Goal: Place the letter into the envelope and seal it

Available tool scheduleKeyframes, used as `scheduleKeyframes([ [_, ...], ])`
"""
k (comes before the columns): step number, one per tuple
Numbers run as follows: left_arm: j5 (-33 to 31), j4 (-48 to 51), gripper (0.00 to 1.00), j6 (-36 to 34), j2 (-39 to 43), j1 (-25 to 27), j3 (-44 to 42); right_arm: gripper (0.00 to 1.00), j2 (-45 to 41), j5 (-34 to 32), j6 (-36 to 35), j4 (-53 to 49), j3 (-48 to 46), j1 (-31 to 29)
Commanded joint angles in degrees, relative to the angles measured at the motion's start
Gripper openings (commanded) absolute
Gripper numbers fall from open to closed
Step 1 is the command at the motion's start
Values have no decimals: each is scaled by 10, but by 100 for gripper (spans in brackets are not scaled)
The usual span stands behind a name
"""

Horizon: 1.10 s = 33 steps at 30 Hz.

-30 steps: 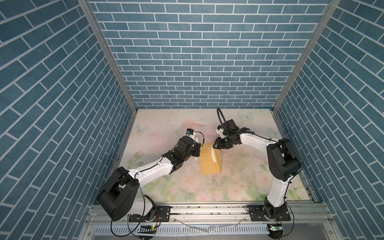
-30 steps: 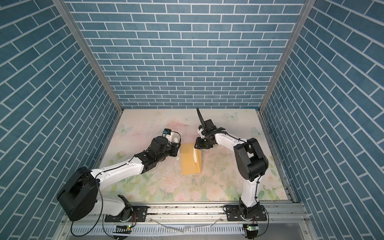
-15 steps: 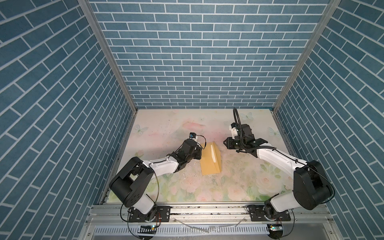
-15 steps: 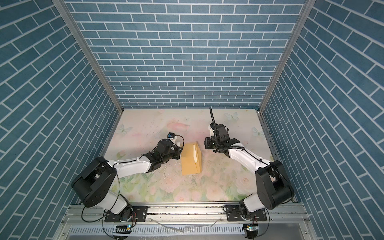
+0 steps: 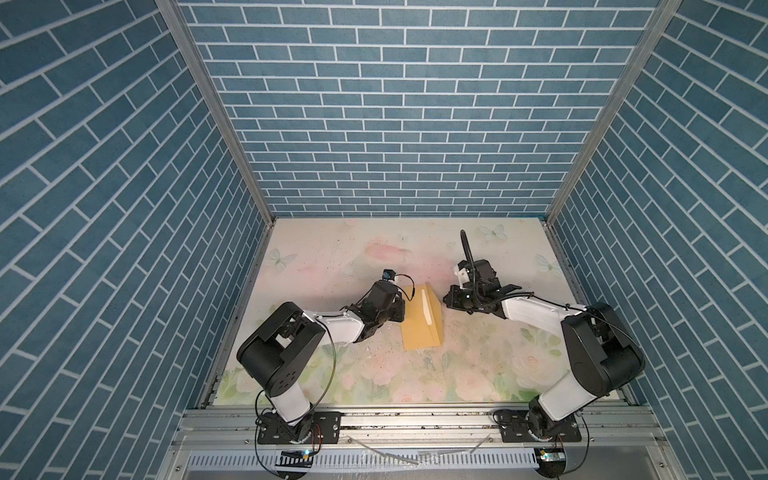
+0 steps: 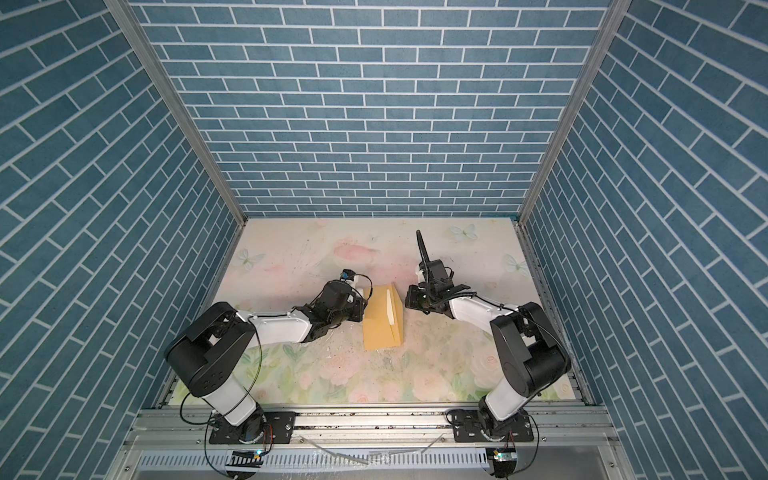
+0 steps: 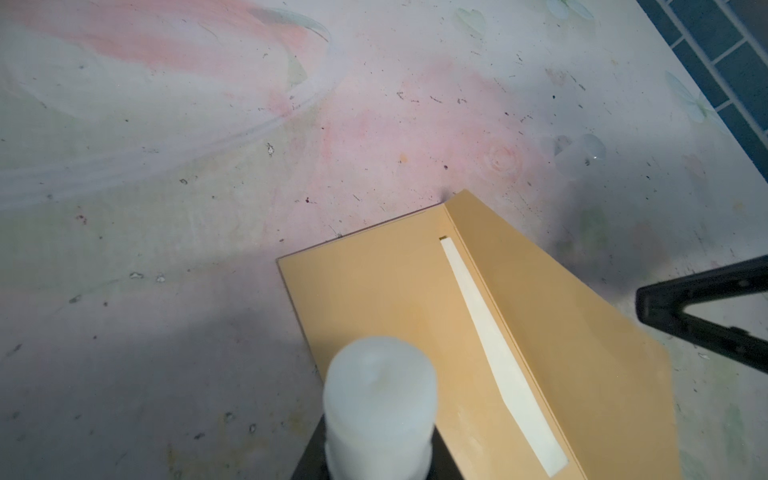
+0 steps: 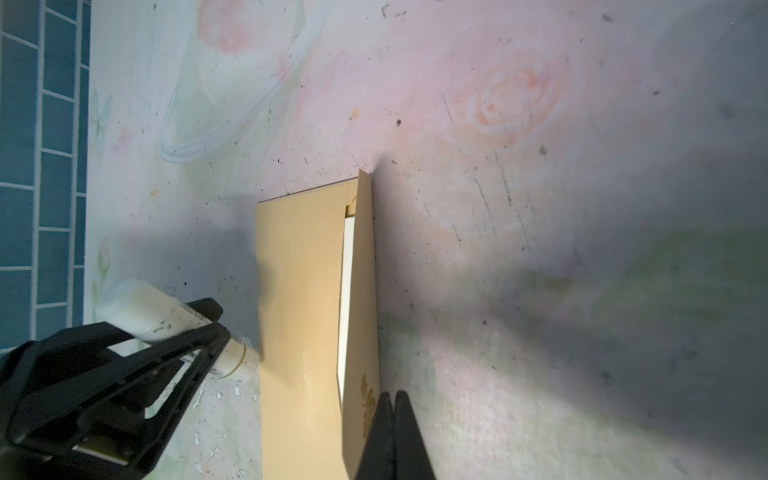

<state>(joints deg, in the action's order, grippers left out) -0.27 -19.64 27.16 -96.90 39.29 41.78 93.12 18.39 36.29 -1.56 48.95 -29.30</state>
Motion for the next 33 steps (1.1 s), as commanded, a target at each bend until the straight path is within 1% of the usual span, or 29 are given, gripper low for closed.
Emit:
scheduleKeyframes([
  [1, 0, -13, 0, -3, -15, 1, 16, 0, 23, 44, 43, 48, -10, -2],
  [6, 1, -19, 0, -1, -32, 1, 17, 0, 44, 66, 71, 91, -14, -10],
  [11, 3, -22, 0, 4, -42, 1, 15, 0, 63, 76, 87, 111, -13, -21],
  [33, 6, -28, 0, 7, -55, 1, 22, 0, 132, 78, 98, 119, 1, -50],
])
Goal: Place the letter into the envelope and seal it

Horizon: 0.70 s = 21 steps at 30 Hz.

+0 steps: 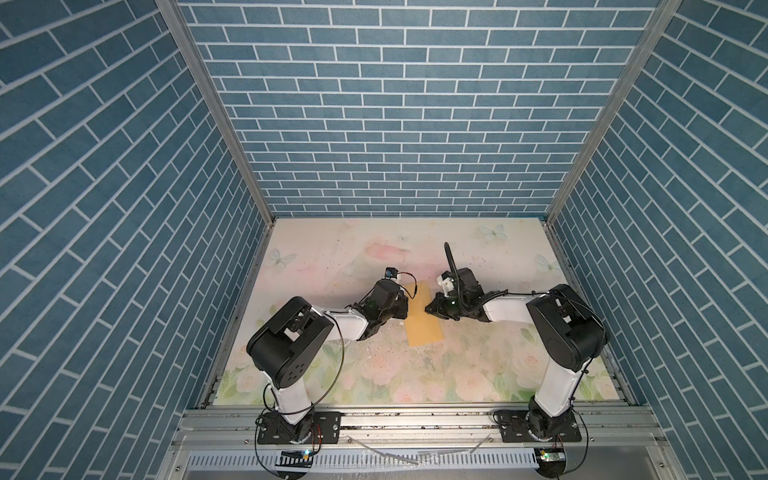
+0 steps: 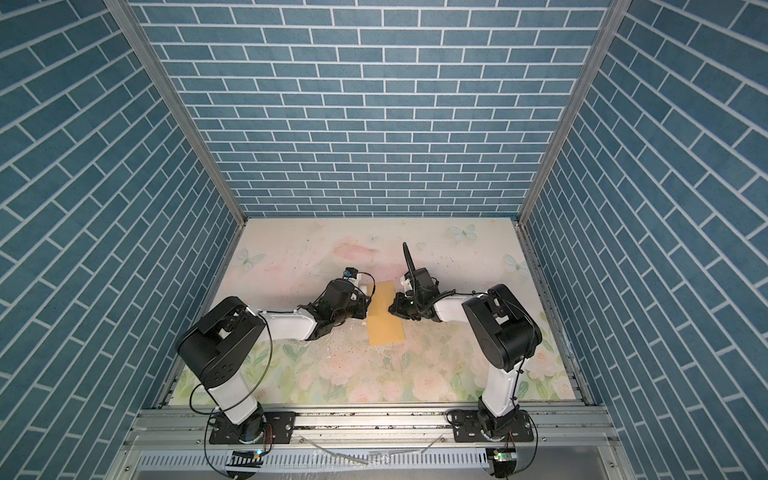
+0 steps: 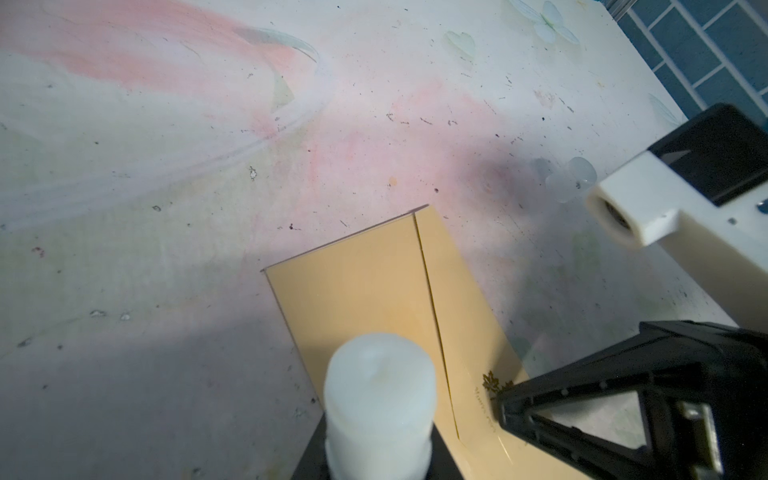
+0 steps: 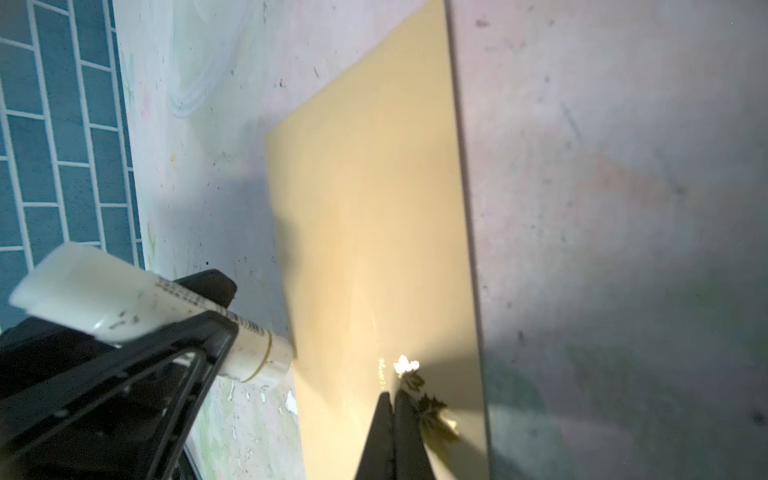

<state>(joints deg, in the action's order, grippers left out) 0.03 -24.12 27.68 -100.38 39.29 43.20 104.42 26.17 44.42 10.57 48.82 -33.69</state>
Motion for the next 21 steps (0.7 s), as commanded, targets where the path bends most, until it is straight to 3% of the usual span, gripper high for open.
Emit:
scheduleKeyframes([
  [1, 4, 17, 0, 2, -22, 1, 9, 0, 22, -1, 17, -4, 1, -8],
  [21, 8, 19, 0, 10, -59, 0, 43, 0, 72, -9, 11, -18, 26, -25],
])
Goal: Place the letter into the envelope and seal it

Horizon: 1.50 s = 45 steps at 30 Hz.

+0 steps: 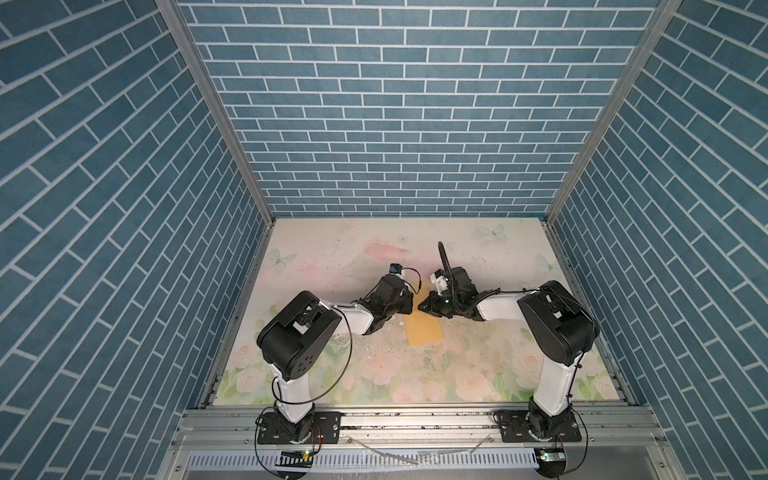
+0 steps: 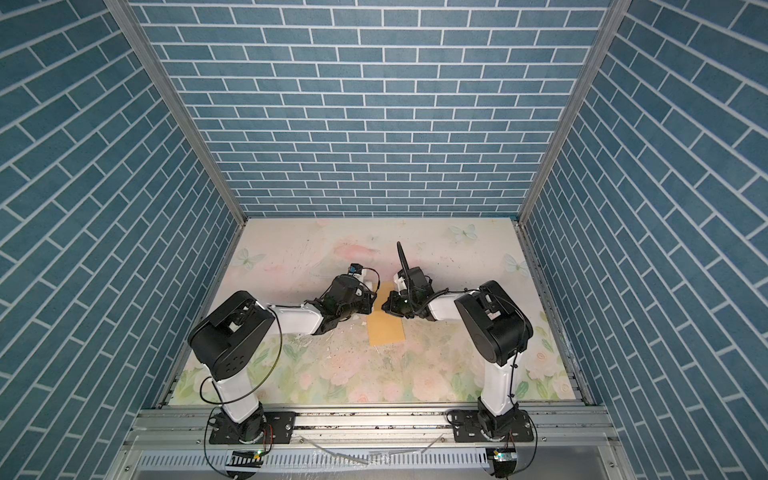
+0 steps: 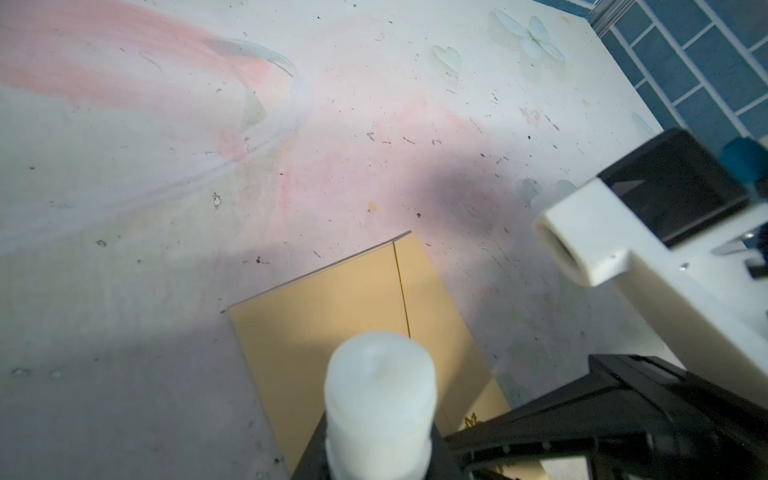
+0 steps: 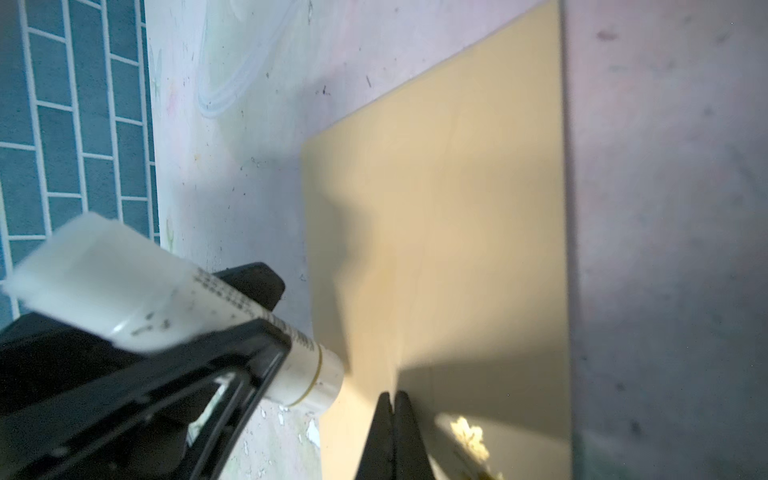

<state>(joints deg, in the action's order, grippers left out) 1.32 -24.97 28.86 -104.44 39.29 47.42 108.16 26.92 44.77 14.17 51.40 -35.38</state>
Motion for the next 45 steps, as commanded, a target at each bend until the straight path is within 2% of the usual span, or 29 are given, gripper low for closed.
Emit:
scheduleKeyframes([
  [1, -6, 28, 0, -1, -19, 0, 0, 0, 35, -16, 7, -55, 1, -8],
  [20, -14, 35, 0, 7, -34, 0, 0, 0, -5, -29, -23, -114, -41, -14],
  [30, -16, 36, 0, 6, -34, 0, -1, 0, -42, -36, -21, -129, -101, -15],
  [37, -16, 35, 0, 8, -36, 0, 0, 0, -55, -47, -15, -121, -120, -15],
  [45, -15, 36, 0, 8, -32, 0, -2, 0, -60, -17, 13, -63, -90, -15],
])
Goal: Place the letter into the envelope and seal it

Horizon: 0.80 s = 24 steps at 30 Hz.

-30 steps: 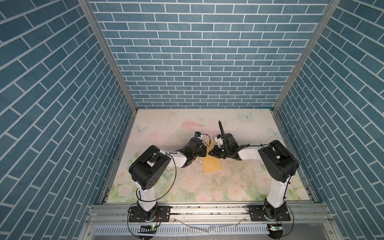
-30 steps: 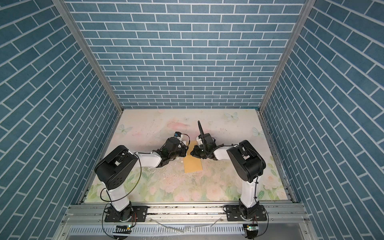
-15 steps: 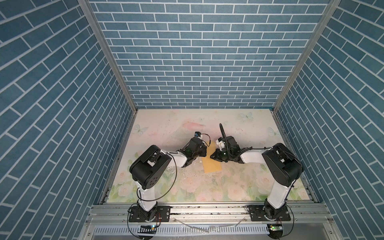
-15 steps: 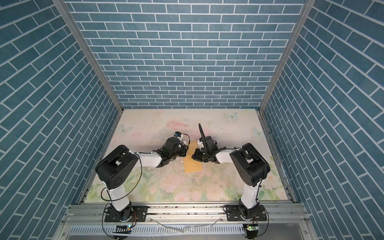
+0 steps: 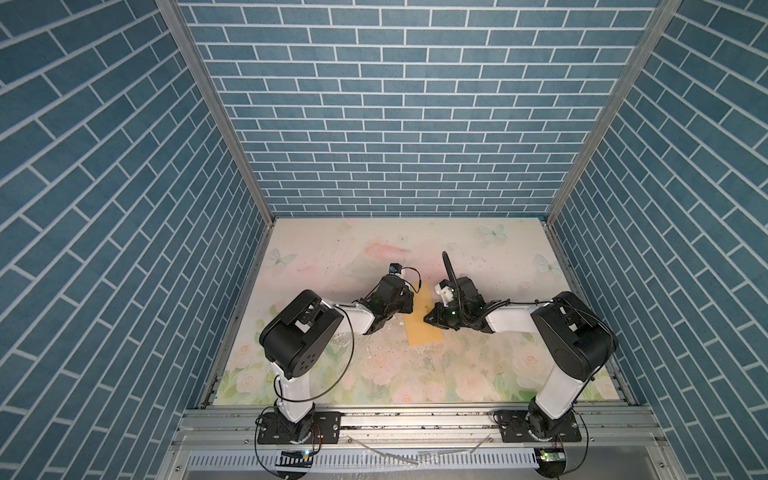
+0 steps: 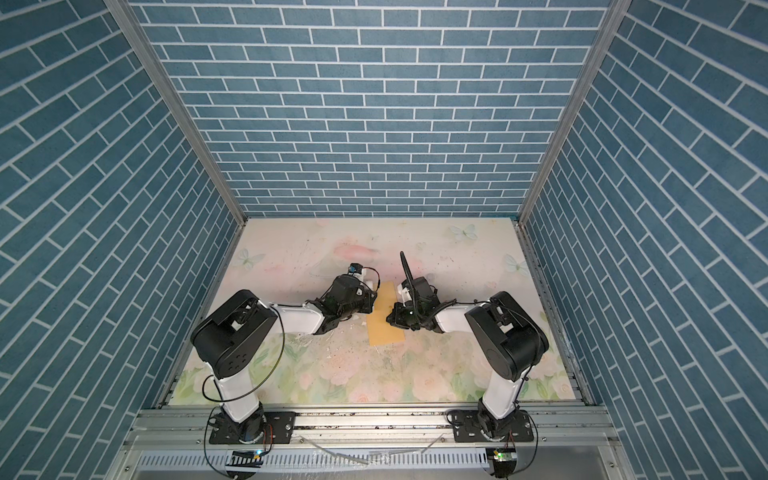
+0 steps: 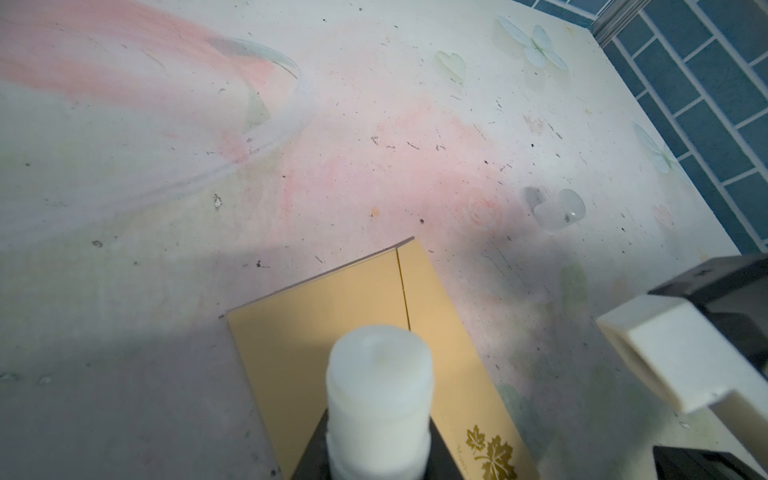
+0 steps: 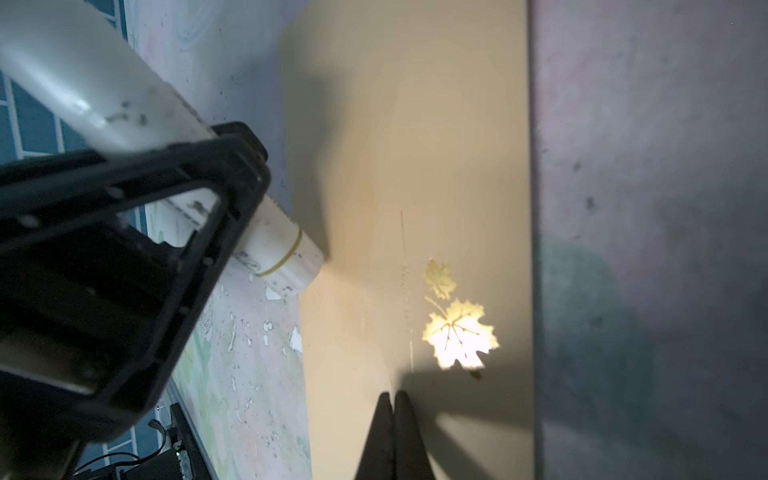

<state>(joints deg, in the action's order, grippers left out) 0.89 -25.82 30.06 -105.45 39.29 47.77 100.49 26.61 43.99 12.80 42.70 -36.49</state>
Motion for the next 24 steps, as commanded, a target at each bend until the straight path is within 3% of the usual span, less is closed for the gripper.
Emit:
scheduleKeyframes([
  [1, -11, 44, 0, -4, -21, 0, -6, 0, 9, -10, 25, -36, 2, -3],
  [7, -10, 45, 0, -5, -20, 0, -6, 0, -23, -9, 20, -18, 61, 9],
  [12, -10, 44, 0, -4, -17, 0, -7, 0, 9, -3, -2, -59, 113, 16],
  [24, -11, 39, 0, -4, -17, 0, -10, 0, 57, 18, 8, -57, 121, 16],
])
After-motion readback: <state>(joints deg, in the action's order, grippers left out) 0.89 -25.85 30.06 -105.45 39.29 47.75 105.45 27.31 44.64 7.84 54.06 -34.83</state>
